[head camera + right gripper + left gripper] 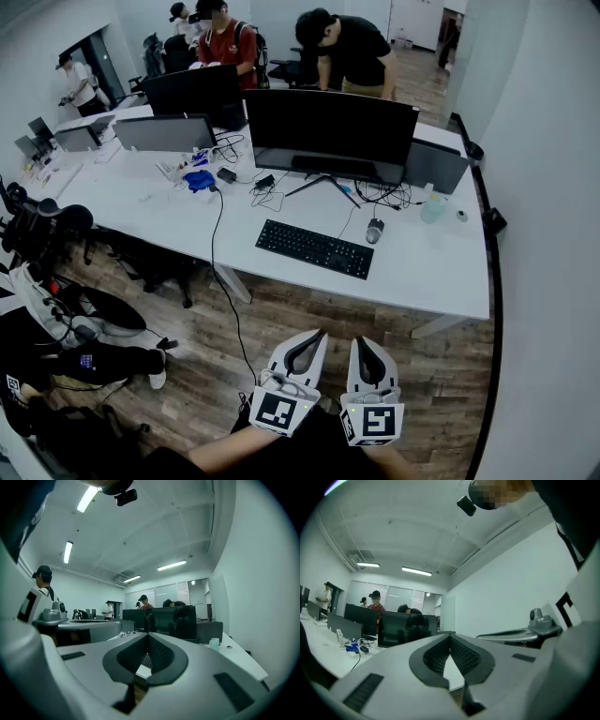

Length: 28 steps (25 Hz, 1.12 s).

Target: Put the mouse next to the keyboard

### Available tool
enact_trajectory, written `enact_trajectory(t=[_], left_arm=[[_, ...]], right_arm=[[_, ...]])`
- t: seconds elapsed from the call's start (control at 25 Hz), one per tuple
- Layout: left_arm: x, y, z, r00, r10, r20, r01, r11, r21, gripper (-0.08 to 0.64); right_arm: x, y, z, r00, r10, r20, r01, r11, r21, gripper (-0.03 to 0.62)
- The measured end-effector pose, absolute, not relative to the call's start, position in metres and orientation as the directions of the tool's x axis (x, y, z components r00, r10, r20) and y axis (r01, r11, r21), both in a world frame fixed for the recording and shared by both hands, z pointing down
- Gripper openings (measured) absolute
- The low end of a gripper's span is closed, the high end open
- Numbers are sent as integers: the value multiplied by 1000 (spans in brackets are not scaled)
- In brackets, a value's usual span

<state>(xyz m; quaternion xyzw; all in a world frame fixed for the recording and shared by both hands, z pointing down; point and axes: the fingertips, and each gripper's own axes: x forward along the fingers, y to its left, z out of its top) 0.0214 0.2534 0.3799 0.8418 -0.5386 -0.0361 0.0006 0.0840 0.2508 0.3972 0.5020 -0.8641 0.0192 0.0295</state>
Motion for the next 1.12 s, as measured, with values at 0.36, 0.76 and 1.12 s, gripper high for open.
enact_trajectory(t=[0.36, 0.76, 1.12], left_arm=[[33, 256, 391, 404, -914, -32, -913, -405, 55, 14], [16, 213, 411, 405, -914, 15, -913, -403, 65, 14], [-5, 112, 427, 462, -887, 12, -882, -459, 106, 14]], right_arm=[[111, 249, 405, -493, -868, 62, -869, 488, -81, 17], [111, 211, 428, -448, -887, 110, -892, 436, -114, 17], [83, 115, 446, -417, -889, 188, -909, 401, -118, 17]])
